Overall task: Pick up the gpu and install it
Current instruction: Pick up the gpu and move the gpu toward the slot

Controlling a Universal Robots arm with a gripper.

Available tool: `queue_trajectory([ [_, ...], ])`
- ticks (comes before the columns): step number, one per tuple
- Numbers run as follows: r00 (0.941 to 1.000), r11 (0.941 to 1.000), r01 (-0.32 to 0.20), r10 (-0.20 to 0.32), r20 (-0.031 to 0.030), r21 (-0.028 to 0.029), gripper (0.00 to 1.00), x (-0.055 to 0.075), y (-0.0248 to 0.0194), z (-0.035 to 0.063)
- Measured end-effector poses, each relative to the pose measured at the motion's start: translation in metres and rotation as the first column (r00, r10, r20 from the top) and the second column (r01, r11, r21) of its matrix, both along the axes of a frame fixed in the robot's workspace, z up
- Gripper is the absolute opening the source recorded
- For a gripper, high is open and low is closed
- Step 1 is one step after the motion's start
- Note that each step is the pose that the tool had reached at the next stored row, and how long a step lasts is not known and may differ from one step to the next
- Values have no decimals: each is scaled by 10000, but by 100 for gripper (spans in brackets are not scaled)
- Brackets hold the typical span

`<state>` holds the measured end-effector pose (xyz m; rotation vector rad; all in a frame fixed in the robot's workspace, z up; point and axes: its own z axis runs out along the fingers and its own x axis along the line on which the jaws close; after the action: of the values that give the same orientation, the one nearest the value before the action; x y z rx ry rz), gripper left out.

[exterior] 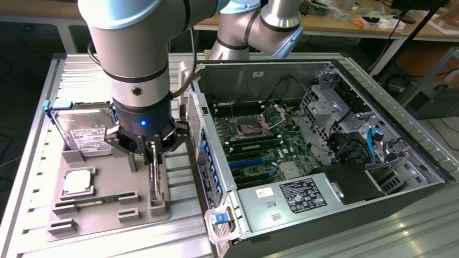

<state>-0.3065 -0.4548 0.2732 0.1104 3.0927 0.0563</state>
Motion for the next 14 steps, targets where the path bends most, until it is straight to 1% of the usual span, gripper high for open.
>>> queue_trajectory([
  [14, 10000, 10000, 0, 0, -2, 0, 27, 0, 0, 175],
])
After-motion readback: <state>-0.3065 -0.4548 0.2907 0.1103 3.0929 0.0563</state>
